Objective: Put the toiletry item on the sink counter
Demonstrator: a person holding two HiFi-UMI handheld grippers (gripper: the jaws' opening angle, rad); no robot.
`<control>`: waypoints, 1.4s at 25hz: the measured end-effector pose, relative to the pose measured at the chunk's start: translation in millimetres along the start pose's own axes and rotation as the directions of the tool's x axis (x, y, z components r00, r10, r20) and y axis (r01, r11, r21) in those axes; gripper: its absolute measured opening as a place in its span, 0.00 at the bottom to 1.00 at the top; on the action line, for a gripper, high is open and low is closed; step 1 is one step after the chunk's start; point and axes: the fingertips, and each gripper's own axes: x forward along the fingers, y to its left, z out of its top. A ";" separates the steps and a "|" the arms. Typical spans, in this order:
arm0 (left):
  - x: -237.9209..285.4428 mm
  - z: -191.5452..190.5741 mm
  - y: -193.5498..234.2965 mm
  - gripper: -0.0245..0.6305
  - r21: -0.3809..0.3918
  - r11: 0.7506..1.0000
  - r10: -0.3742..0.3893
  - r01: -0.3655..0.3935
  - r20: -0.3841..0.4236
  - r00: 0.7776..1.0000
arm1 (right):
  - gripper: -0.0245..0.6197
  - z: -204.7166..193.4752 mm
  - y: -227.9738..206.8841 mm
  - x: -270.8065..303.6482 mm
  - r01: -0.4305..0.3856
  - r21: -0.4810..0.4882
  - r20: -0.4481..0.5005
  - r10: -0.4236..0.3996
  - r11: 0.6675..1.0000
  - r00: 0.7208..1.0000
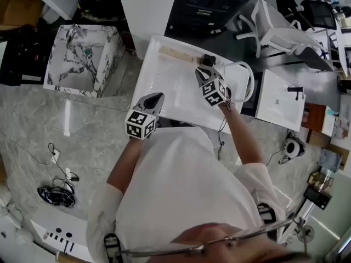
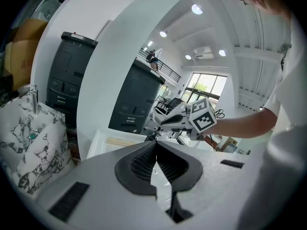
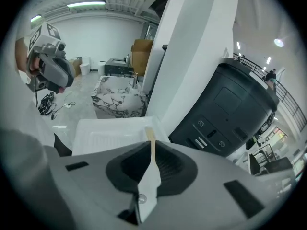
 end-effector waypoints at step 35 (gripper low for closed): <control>17.7 54.5 -79.2 0.04 0.134 0.989 -0.078 0.065 0.099 0.992 | 0.05 -15.7 -5.7 -171.5 -0.010 0.477 0.334 -0.171 0.879 0.927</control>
